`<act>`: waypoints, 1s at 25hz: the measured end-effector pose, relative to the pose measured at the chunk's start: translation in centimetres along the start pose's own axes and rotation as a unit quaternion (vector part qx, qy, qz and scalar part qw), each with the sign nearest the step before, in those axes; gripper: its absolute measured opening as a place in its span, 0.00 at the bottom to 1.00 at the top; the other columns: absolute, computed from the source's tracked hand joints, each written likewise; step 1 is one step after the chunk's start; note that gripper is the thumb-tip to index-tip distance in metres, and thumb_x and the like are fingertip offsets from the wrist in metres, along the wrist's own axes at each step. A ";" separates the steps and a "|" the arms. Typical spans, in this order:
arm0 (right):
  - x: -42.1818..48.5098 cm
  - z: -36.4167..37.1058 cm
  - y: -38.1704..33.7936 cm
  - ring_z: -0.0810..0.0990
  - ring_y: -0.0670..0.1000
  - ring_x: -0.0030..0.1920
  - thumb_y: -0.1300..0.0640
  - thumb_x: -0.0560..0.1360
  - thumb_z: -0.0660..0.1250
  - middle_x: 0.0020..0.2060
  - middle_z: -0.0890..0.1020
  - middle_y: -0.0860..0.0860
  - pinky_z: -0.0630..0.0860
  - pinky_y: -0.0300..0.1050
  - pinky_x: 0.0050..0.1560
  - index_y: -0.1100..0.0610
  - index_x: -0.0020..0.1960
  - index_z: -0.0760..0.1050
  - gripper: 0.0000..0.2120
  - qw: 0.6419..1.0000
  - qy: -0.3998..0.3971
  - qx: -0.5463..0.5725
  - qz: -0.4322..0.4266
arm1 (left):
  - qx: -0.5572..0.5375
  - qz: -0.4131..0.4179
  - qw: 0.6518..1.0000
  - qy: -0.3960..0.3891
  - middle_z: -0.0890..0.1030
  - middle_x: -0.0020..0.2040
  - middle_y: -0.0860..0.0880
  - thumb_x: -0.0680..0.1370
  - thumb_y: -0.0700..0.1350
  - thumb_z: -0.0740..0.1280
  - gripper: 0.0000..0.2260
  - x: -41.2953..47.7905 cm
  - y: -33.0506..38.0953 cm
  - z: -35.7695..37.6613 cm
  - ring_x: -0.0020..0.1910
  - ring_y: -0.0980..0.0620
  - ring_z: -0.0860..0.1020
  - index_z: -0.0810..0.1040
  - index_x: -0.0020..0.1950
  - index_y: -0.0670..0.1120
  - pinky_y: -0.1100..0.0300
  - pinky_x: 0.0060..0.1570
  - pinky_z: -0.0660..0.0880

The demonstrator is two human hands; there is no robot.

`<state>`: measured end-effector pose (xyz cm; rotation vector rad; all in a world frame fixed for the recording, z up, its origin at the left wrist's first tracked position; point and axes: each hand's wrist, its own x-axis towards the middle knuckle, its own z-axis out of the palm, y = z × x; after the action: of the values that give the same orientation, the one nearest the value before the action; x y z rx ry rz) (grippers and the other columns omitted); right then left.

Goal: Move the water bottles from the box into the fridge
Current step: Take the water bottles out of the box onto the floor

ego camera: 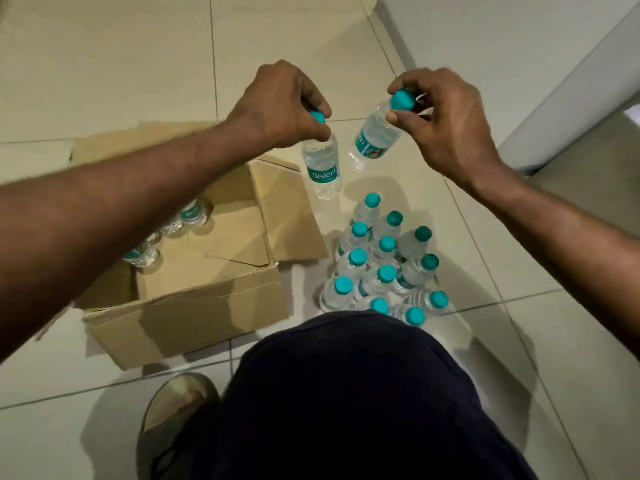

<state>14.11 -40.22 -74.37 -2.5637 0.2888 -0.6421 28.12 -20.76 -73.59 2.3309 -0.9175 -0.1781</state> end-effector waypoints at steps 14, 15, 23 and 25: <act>-7.5 8.1 11.9 0.78 0.51 0.54 0.64 0.77 0.70 0.58 0.79 0.55 0.70 0.38 0.51 0.53 0.61 0.78 0.15 0.964 -0.108 -0.108 0.216 | 0.016 -0.036 0.995 -0.087 0.84 0.52 0.48 0.68 0.43 0.79 0.14 -0.9 -2.4 16.1 0.46 0.53 0.82 0.85 0.52 0.45 0.61 0.51 0.80; -7.5 8.2 12.0 0.77 0.50 0.52 0.64 0.77 0.70 0.58 0.79 0.55 0.69 0.38 0.50 0.53 0.62 0.78 0.14 0.963 -0.114 -0.108 0.221 | 0.008 -0.035 0.996 -0.082 0.84 0.52 0.48 0.68 0.43 0.79 0.14 -1.0 -2.7 16.5 0.46 0.53 0.82 0.85 0.53 0.45 0.61 0.52 0.80; -5.6 7.6 7.2 0.77 0.54 0.63 0.52 0.80 0.68 0.65 0.78 0.53 0.73 0.46 0.62 0.51 0.67 0.77 0.16 0.960 -0.136 -0.127 0.207 | -0.006 -0.004 0.997 -0.076 0.80 0.60 0.50 0.74 0.52 0.73 0.20 -2.3 -3.9 15.5 0.54 0.53 0.78 0.78 0.64 0.48 0.60 0.54 0.76; -4.7 8.2 4.3 0.74 0.52 0.67 0.52 0.81 0.67 0.68 0.76 0.51 0.70 0.45 0.66 0.51 0.67 0.76 0.16 0.976 -0.107 -0.118 0.149 | -0.010 0.002 0.999 -0.046 0.80 0.60 0.50 0.76 0.54 0.71 0.20 -3.2 -4.4 13.8 0.54 0.53 0.78 0.78 0.65 0.48 0.61 0.52 0.75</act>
<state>13.64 -39.22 -84.69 -2.7048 0.6963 -0.2298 23.66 -23.10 -87.59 2.3187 -0.9609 -0.2927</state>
